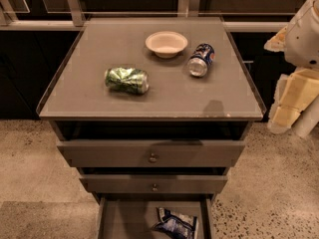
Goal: Pick blue chip bag from bottom drawer and place on counter
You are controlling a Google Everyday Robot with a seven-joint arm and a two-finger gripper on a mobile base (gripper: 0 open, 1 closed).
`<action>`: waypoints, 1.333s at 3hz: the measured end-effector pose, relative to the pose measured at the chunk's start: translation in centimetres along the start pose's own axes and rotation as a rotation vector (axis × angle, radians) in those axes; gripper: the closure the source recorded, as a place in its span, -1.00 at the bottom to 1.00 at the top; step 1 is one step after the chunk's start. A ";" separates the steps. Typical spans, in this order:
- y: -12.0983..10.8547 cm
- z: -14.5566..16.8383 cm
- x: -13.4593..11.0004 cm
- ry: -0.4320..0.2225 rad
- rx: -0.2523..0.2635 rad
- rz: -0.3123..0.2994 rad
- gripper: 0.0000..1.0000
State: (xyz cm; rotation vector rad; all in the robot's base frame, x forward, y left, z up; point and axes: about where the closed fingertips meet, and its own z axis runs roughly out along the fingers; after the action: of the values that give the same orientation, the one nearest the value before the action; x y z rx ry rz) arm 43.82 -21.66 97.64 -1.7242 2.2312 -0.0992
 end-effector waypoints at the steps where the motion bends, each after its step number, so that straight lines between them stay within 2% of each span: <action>1: 0.0 0.0 0.0 0.000 0.000 0.000 -1.00; 2: 1.2 1.6 0.6 -0.036 -0.027 0.013 -1.00; 3: 4.8 4.4 0.3 -0.147 -0.060 0.058 -1.00; 4: 9.1 9.1 -0.6 -0.285 -0.099 0.163 -1.00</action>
Offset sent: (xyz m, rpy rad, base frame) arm -0.0214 -0.0020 -0.0546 0.1151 0.0688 0.0076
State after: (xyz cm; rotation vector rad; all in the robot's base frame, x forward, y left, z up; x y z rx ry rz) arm 38.15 -17.42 86.86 -1.4880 2.1811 0.2810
